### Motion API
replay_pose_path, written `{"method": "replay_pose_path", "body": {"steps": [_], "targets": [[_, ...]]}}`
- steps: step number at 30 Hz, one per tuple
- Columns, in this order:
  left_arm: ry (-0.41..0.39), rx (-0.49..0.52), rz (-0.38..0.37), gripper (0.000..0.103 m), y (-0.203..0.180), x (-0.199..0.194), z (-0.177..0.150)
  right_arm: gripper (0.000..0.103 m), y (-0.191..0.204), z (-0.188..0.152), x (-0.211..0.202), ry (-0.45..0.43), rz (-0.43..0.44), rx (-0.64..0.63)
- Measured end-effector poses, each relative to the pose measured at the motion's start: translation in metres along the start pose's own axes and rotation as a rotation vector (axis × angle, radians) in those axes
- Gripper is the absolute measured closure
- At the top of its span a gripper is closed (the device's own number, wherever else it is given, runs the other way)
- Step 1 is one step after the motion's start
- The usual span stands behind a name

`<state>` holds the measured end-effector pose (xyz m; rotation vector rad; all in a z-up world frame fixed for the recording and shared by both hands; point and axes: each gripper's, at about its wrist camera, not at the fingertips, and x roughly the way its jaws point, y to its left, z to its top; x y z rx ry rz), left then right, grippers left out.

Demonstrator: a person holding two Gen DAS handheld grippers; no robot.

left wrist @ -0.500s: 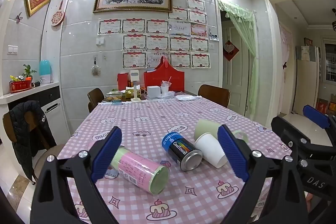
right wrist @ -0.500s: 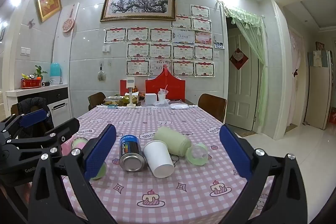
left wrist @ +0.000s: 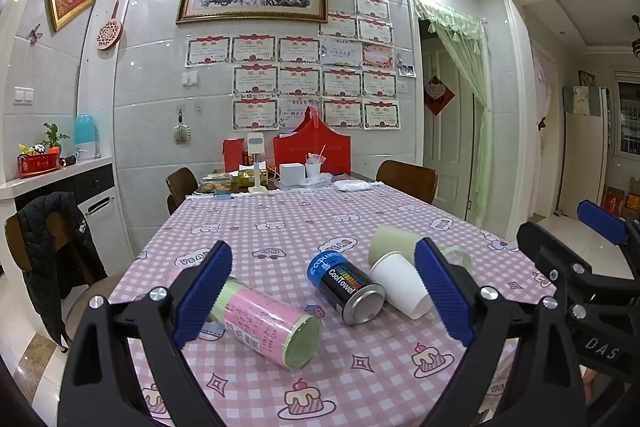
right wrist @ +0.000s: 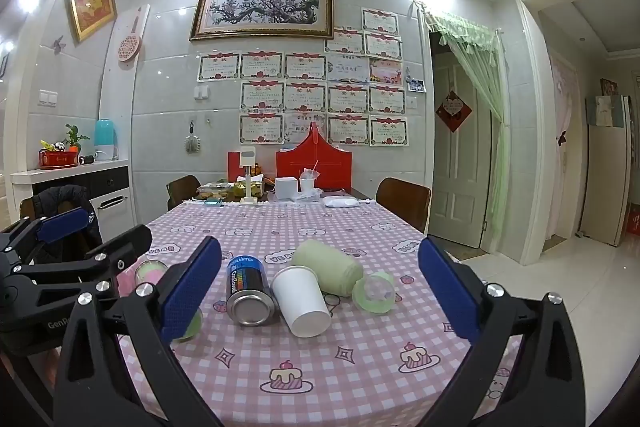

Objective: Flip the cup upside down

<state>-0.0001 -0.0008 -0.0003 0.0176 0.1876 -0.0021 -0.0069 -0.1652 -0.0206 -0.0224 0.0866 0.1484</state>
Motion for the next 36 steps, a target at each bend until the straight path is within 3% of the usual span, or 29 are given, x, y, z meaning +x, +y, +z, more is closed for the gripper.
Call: {"method": "replay_pose_path", "body": {"steps": [36], "targets": [[0.007,0.005,0.003,0.012,-0.0042,0.0022,-0.0026,0.008,0.0007,-0.0027,-0.0022,0.007,-0.001,0.004]]}}
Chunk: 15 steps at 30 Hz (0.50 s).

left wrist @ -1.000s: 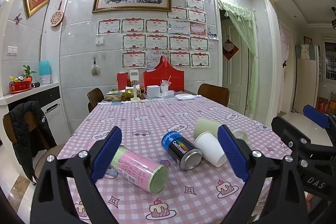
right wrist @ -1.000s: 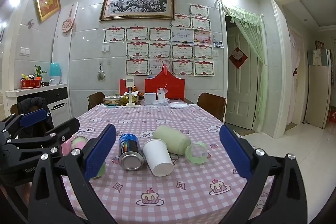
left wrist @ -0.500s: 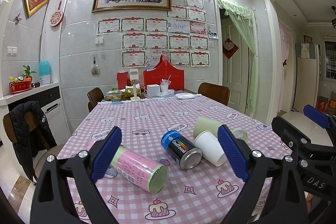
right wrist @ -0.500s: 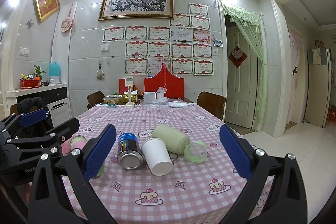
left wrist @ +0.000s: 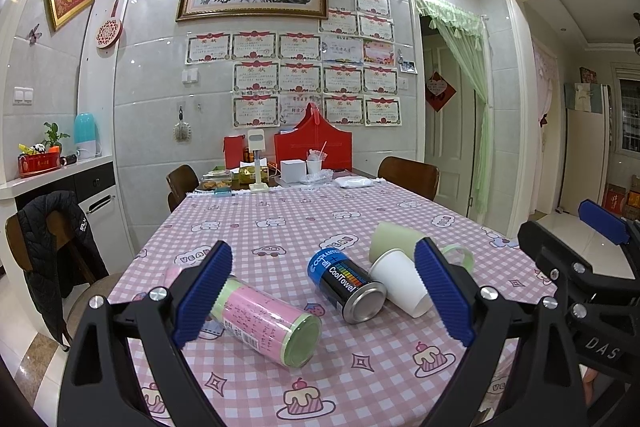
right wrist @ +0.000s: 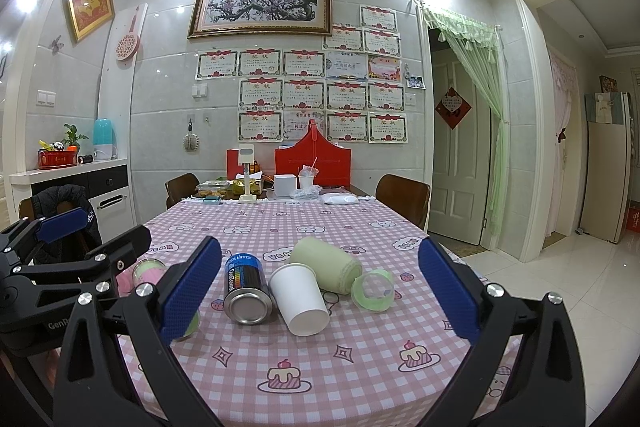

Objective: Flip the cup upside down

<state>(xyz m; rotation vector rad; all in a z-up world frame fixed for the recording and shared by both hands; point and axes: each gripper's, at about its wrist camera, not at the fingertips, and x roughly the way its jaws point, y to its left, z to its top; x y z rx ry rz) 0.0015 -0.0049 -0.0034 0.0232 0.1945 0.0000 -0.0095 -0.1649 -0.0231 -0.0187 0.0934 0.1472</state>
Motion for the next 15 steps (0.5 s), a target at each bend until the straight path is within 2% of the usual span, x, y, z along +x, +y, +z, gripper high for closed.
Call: {"method": "replay_pose_path", "body": {"steps": [15], "targets": [[0.012,-0.003,0.002,0.012,0.007,0.014,-0.015,0.008,-0.005,-0.007,0.015,0.008,0.0,0.002]]}}
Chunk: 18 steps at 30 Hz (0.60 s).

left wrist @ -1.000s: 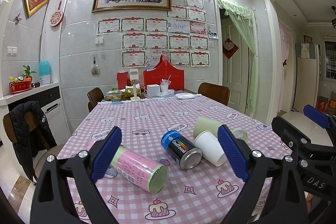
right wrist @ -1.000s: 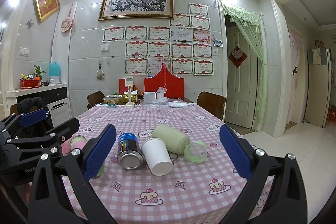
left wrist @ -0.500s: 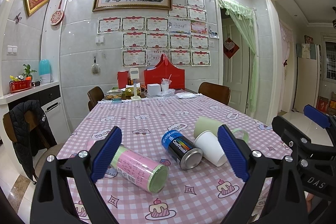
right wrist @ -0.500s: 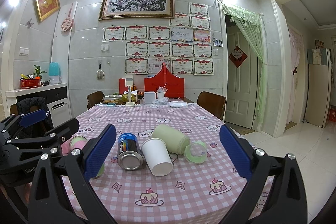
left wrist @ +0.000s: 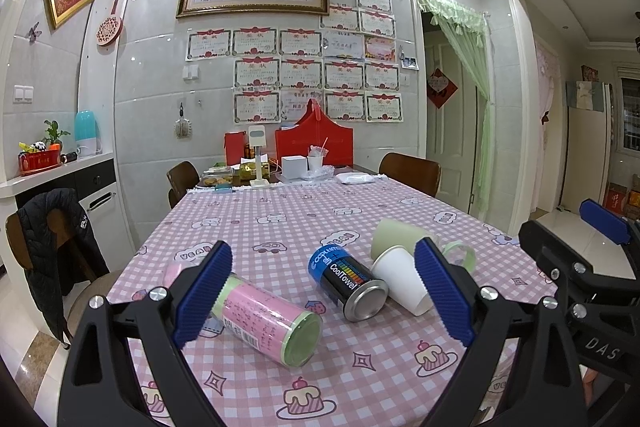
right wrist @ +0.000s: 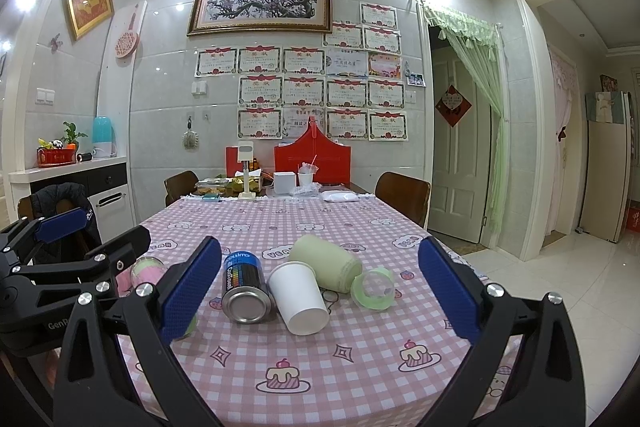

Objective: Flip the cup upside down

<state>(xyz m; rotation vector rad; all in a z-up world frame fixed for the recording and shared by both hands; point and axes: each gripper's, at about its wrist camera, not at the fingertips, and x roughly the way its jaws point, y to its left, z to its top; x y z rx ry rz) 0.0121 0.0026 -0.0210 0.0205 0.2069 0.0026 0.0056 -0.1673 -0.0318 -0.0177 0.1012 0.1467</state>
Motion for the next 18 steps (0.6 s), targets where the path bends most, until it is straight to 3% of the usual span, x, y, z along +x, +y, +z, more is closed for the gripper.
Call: {"method": "replay_pose_path", "body": {"steps": [18], "targets": [[0.08,0.019,-0.001,0.012,-0.008,0.014,-0.002,0.008,-0.006,-0.005,0.013,0.05,-0.006,0.014]]}}
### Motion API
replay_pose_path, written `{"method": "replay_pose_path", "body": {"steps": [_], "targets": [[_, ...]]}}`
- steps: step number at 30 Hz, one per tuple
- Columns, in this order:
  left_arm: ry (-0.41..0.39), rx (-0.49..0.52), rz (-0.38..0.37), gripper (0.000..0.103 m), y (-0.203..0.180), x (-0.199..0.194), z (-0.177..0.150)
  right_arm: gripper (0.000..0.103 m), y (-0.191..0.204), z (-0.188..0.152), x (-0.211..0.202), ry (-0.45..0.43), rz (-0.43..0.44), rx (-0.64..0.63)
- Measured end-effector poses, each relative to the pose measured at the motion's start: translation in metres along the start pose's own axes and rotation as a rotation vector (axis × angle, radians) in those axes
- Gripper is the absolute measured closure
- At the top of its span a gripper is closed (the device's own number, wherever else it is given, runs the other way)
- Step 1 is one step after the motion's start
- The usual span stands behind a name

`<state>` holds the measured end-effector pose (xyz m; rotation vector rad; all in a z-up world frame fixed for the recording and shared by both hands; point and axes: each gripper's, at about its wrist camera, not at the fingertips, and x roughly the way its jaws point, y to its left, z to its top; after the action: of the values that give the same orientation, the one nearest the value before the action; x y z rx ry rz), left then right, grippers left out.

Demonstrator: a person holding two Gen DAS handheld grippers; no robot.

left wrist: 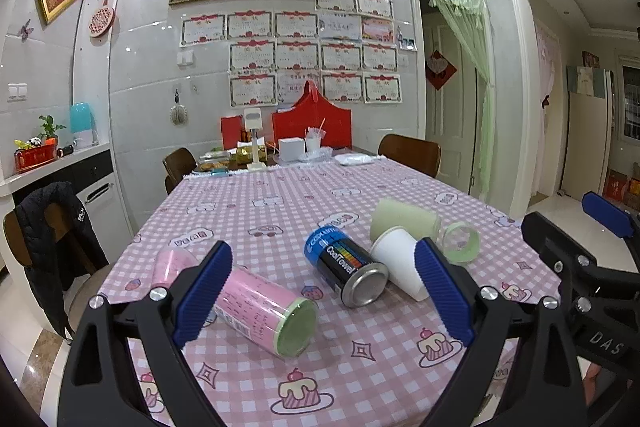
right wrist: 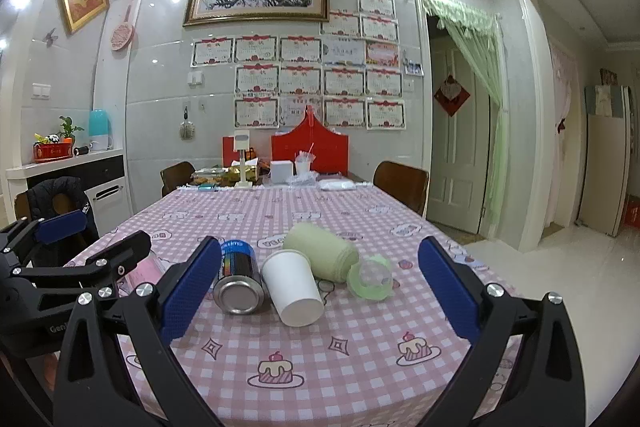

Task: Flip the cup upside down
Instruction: 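Move the left tool toward the pale green cup lying on its side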

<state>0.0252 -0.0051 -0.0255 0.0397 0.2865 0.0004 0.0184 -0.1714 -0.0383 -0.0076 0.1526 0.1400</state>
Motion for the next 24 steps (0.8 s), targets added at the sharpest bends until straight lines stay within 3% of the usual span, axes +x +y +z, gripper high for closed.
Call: {"method": "replay_pose_path", "body": {"steps": [13,24], "targets": [[0.062,0.007,-0.022,0.012,-0.012,0.033,0.002,0.008,-0.015,-0.002,0.02,0.042,-0.017,0.024],[0.166,0.017,-0.056,0.012,-0.034,0.079,0.015,0.008,-0.045,0.002,0.049,0.088,-0.036,0.073]]}}
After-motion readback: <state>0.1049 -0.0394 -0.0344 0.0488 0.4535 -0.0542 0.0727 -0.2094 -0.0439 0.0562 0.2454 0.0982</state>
